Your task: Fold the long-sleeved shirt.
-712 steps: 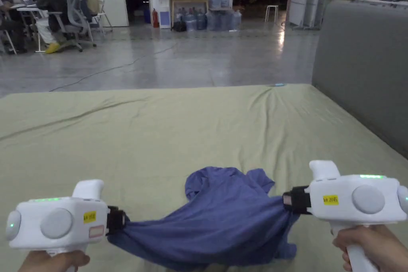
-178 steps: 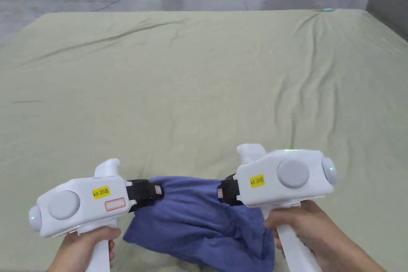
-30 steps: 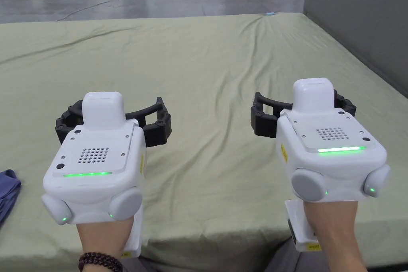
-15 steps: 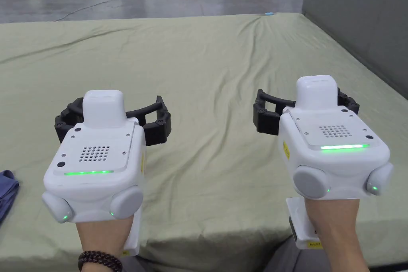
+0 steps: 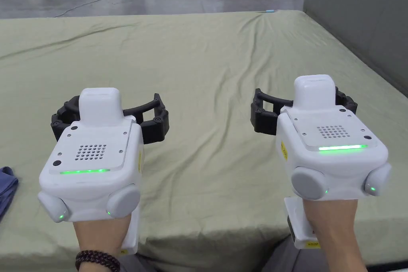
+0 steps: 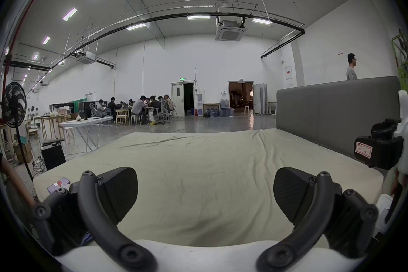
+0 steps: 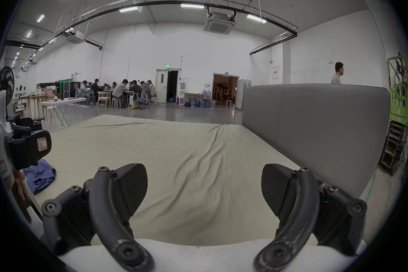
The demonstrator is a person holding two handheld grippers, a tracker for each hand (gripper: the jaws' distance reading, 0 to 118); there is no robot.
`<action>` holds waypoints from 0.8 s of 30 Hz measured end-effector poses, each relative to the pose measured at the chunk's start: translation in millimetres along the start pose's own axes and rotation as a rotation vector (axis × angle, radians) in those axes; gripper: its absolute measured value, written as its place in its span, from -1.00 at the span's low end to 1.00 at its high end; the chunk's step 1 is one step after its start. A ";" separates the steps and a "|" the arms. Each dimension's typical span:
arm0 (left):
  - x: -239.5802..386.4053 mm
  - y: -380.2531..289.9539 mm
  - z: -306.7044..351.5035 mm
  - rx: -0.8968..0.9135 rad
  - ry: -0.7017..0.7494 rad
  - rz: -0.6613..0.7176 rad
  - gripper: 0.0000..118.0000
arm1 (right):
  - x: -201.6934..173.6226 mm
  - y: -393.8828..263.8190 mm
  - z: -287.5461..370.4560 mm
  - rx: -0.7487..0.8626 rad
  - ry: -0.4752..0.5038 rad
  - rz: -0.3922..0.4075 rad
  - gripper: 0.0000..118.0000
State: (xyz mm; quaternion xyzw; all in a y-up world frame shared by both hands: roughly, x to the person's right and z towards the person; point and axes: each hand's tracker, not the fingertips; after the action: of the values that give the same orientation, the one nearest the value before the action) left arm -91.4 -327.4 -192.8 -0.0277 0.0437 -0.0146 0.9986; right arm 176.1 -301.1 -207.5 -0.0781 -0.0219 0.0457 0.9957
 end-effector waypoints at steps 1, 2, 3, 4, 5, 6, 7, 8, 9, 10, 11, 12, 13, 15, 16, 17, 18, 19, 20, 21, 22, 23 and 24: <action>-0.2 0.1 0.1 -0.001 0.001 0.001 0.99 | -0.6 0.4 0.6 0.001 0.000 0.000 0.79; -1.1 0.0 0.0 -0.001 0.001 0.002 0.99 | -0.9 0.7 1.2 0.002 0.000 -0.001 0.79; -1.7 0.0 -0.1 -0.001 0.002 0.004 0.99 | -0.6 0.8 1.4 0.003 0.000 -0.002 0.79; -2.1 0.1 0.0 -0.001 0.003 0.004 0.99 | -0.3 0.9 1.6 0.003 -0.002 -0.004 0.79; -2.4 0.2 0.1 0.000 0.003 0.005 0.99 | -0.4 0.8 1.5 0.002 -0.003 -0.004 0.79; -3.1 0.0 0.0 0.001 0.003 0.004 0.99 | -0.4 0.6 1.4 0.002 -0.003 -0.005 0.79; -3.8 0.0 0.2 0.000 0.004 0.004 0.99 | -0.1 0.4 1.4 0.001 -0.004 -0.004 0.79; -4.1 0.0 0.5 0.002 0.005 0.005 0.99 | 0.1 0.1 1.5 0.000 -0.004 -0.004 0.79; -4.2 0.1 0.8 0.003 0.005 0.007 0.99 | -0.1 -0.2 1.7 0.000 -0.004 -0.003 0.79; -4.4 0.2 1.7 0.006 0.005 0.012 0.99 | -0.2 -0.5 1.8 -0.002 -0.005 -0.003 0.79; -4.4 0.2 2.1 0.006 0.004 0.014 0.99 | -0.1 -0.8 1.8 -0.003 -0.006 -0.004 0.79; -4.4 0.4 2.3 0.006 0.002 0.015 0.99 | -0.1 -1.1 1.8 -0.003 -0.006 -0.005 0.79; -4.1 0.5 2.2 0.004 0.000 0.014 0.99 | -0.4 -1.6 1.7 -0.004 -0.004 -0.006 0.79; -4.3 -0.5 1.5 0.005 0.001 0.007 0.99 | -1.0 -2.0 1.6 -0.004 -0.001 -0.003 0.79; -3.9 -0.7 1.6 0.005 0.001 0.005 0.99 | -1.5 -2.2 1.8 -0.004 0.000 0.000 0.79; -3.7 -0.7 1.7 0.005 0.000 0.004 0.99 | -2.1 -2.2 2.0 -0.004 0.000 0.002 0.79; -3.5 -0.8 1.8 0.005 -0.002 0.004 0.99 | -2.7 -2.2 2.3 -0.003 0.002 0.004 0.79; -3.3 -0.9 1.7 0.006 -0.003 0.005 0.99 | -2.8 -2.4 2.6 -0.002 0.004 0.005 0.79; -3.2 -0.8 1.7 0.006 -0.003 0.006 0.99 | -2.9 -2.5 2.9 -0.001 0.005 0.005 0.79; -3.1 -0.7 1.6 0.007 -0.004 0.008 0.99 | -3.1 -2.7 2.7 0.000 0.005 0.005 0.79; -3.1 -0.6 1.7 0.009 -0.006 0.011 0.99 | -3.2 -2.8 2.6 0.000 0.005 0.006 0.79; -3.1 -0.5 1.7 0.008 -0.007 0.015 0.99 | -3.0 -3.0 2.6 0.000 0.004 0.006 0.79; -2.9 -0.4 1.7 0.006 -0.008 0.017 0.99 | -2.8 -3.2 2.7 0.001 0.002 0.005 0.79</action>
State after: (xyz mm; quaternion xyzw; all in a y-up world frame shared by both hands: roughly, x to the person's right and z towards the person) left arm -94.1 -327.5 -190.8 -0.0243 0.0402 -0.0063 0.9989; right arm 173.5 -304.1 -204.4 -0.0776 -0.0204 0.0483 0.9956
